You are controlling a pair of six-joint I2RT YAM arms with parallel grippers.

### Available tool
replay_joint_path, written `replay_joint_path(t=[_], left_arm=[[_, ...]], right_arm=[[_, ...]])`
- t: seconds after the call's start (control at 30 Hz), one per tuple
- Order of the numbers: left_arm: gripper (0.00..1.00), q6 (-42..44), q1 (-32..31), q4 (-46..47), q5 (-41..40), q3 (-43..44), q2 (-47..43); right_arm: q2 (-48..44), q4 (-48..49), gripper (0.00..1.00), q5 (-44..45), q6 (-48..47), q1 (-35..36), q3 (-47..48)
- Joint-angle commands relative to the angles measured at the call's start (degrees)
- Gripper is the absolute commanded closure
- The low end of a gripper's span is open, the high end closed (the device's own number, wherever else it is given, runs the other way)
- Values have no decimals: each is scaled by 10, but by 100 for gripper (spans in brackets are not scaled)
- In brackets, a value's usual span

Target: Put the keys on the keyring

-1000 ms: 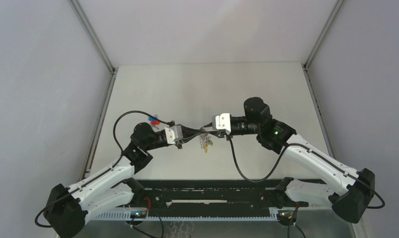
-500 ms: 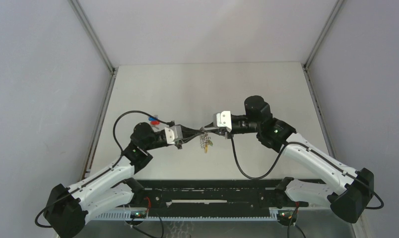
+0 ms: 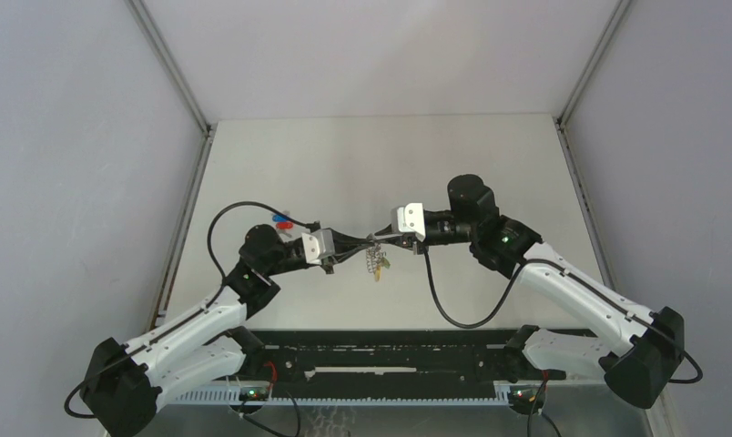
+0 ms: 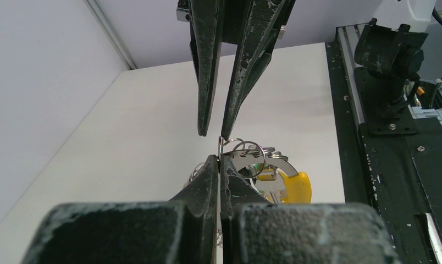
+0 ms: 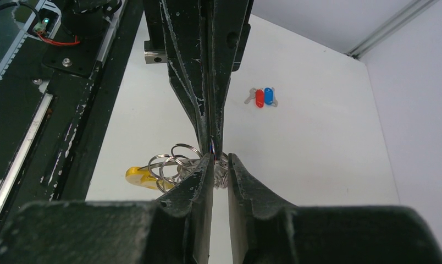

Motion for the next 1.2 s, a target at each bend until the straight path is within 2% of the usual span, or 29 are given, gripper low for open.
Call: replay_joint_path(t=[0.0,0.43,0.73,0.9,0.97,1.07,1.17], left_arm=[[100,-14,0,57,-2,7,-4],[100,-14,0,58,-4,7,0],[100,-15,0,57,30,8,0],[100,-7,0,33,54,22,8],[100,-6,0,32,53,21,7],[100,11,0,5,40,26,3],[93,38,0,-48,17,36,0]], right_arm=[[6,-5,85,-10,-4,-2,7],[7,-14,84,-20,-8,-6,6],[7,-2,92,-26,4,-11,6],[12,1,96,-26,8,-11,7],[16,-13,100,-21,6,-11,15],[22,-44,100,0,1,-11,34],[21,-83,100,43,0,-6,56]])
